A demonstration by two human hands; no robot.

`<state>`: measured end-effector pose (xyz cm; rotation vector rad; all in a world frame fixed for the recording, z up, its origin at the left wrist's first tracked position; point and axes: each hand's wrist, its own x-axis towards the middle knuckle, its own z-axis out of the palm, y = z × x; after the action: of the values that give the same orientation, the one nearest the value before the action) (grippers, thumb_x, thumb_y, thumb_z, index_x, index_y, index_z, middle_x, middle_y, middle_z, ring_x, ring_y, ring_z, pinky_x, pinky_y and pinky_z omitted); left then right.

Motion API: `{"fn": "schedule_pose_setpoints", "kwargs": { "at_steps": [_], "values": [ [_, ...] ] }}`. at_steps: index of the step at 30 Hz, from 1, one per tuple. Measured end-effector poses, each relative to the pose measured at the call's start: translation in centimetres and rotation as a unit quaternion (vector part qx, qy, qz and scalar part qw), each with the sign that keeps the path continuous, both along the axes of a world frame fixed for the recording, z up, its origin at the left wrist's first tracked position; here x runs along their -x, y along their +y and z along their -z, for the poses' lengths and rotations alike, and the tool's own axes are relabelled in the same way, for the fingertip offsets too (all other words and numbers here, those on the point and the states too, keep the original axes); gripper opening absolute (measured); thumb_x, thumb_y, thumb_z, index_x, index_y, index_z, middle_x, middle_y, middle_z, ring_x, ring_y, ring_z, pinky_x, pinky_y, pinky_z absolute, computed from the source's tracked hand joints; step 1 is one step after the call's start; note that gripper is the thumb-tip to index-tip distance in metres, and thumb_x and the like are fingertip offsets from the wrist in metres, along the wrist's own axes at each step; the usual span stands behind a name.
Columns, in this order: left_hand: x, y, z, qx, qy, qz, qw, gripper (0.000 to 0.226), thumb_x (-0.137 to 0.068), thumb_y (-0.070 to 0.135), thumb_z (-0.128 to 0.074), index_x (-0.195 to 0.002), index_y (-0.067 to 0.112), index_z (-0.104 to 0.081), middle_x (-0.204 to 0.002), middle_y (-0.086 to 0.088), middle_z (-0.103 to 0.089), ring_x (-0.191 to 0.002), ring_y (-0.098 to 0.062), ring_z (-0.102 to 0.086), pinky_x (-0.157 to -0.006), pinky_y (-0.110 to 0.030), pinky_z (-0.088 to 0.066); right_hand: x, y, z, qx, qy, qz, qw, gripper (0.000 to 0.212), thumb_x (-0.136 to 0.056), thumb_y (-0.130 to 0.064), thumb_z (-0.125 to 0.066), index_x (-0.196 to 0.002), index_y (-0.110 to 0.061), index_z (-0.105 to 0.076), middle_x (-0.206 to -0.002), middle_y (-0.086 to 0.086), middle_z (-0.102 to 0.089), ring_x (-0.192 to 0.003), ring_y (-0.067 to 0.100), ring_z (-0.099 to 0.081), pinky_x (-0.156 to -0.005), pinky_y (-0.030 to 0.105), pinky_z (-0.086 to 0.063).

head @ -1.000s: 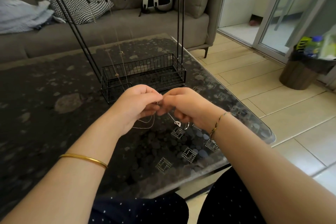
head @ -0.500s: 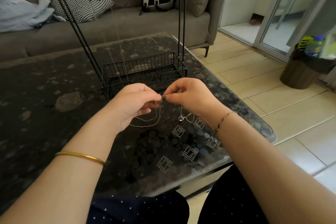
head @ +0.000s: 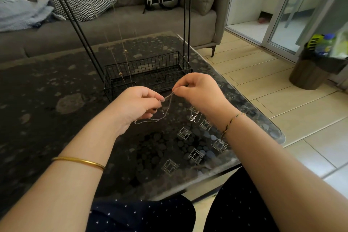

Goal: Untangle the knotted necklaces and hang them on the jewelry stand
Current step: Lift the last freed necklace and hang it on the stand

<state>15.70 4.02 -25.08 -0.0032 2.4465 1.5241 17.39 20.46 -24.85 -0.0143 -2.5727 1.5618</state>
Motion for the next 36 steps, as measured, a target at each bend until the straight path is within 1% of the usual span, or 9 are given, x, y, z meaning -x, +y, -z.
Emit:
{"fn": "schedule_pose_setpoints", "kwargs": {
  "at_steps": [8,13,17,20,24,27,29,32,36],
  "values": [
    [-0.4,1.1,-1.1,-0.069,-0.025,-0.062,0.995,0.027,-0.087,-0.002,-0.042,-0.084,0.007,-0.067,-0.081,-0.006,-0.052,-0.07,-0.015,-0.051,-0.079,-0.037,-0.057,-0.1,-0.2,0.0,-0.016,0.011,-0.014,1.0,0.01,-0.087,-0.016,-0.06,-0.079,-0.018,-0.065,-0.053,-0.012,-0.047,-0.045,0.0,-0.04,-0.049,0.014,-0.033],
    [-0.6,1.2,-1.6,-0.162,-0.058,-0.087,0.981,0.026,-0.087,-0.004,-0.033,-0.082,0.005,-0.057,-0.076,-0.007,-0.055,-0.057,-0.012,-0.048,-0.06,-0.028,-0.052,0.1,-0.2,0.1,-0.036,0.008,-0.019,0.999,0.011,-0.086,-0.01,-0.058,-0.079,-0.017,-0.063,-0.057,-0.009,-0.05,-0.047,0.001,-0.042,-0.048,0.012,-0.034],
    [-0.4,1.0,-1.8,-0.2,-0.074,-0.121,0.969,0.023,-0.088,0.0,-0.033,-0.079,0.011,-0.051,-0.061,0.001,-0.04,-0.044,-0.008,-0.033,-0.047,-0.022,-0.035,0.1,-0.2,0.0,-0.028,0.021,-0.004,0.999,0.012,-0.084,-0.006,-0.054,-0.08,-0.015,-0.061,-0.06,-0.005,-0.052,-0.051,0.005,-0.045,-0.051,0.016,-0.038],
    [-0.4,0.9,-1.8,-0.158,-0.046,-0.132,0.977,0.02,-0.09,0.003,-0.044,-0.081,0.009,-0.06,-0.058,0.003,-0.038,-0.044,-0.007,-0.03,-0.049,-0.023,-0.033,0.2,-0.1,0.1,-0.018,0.039,0.009,0.999,0.014,-0.086,-0.008,-0.055,-0.078,-0.018,-0.059,-0.06,-0.006,-0.05,-0.052,0.006,-0.044,-0.052,0.019,-0.038],
    [-0.4,0.7,-1.3,-0.045,0.018,-0.105,0.993,0.014,-0.09,0.01,-0.06,-0.087,0.018,-0.072,-0.078,0.003,-0.059,-0.054,-0.009,-0.041,-0.056,-0.025,-0.041,0.2,0.0,0.1,-0.012,0.055,0.031,0.998,0.008,-0.087,-0.012,-0.056,-0.083,-0.018,-0.06,-0.058,-0.006,-0.048,-0.05,0.008,-0.043,-0.05,0.021,-0.038],
    [-0.1,0.3,-1.0,-0.04,0.055,-0.137,0.988,0.012,-0.092,0.017,-0.061,-0.092,0.019,-0.072,-0.078,0.002,-0.06,-0.055,-0.011,-0.04,-0.053,-0.024,-0.039,0.2,0.2,0.1,-0.02,0.059,0.049,0.997,0.008,-0.089,-0.015,-0.055,-0.085,-0.019,-0.059,-0.055,-0.008,-0.047,-0.045,0.008,-0.042,-0.047,0.023,-0.04],
    [0.2,0.0,-1.1,-0.078,0.036,-0.176,0.981,0.015,-0.094,0.022,-0.057,-0.093,0.017,-0.071,-0.063,0.004,-0.049,-0.05,-0.009,-0.034,-0.046,-0.022,-0.033,0.2,0.3,0.2,-0.027,0.054,0.056,0.997,0.006,-0.091,-0.018,-0.054,-0.087,-0.018,-0.059,-0.057,-0.006,-0.05,-0.048,0.01,-0.045,-0.051,0.03,-0.046],
    [0.2,-0.4,-1.5,-0.239,-0.058,-0.205,0.947,0.028,-0.101,0.027,-0.044,-0.094,0.012,-0.066,-0.05,0.008,-0.037,-0.039,-0.004,-0.026,-0.036,-0.017,-0.024,0.4,0.4,0.4,-0.033,0.035,0.069,0.996,0.008,-0.092,-0.023,-0.054,-0.09,-0.017,-0.059,-0.065,-0.004,-0.056,-0.054,0.015,-0.051,-0.062,0.039,-0.053],
    [0.0,-0.7,-2.0,-0.348,-0.088,-0.262,0.896,0.037,-0.102,0.037,-0.04,-0.096,0.012,-0.066,-0.069,0.005,-0.065,-0.044,-0.002,-0.047,-0.039,-0.014,-0.034,0.8,0.7,0.8,-0.045,0.005,0.078,0.996,0.011,-0.091,-0.026,-0.055,-0.085,-0.017,-0.058,-0.072,-0.003,-0.057,-0.061,0.018,-0.054,-0.069,0.044,-0.053]
  ]
}}
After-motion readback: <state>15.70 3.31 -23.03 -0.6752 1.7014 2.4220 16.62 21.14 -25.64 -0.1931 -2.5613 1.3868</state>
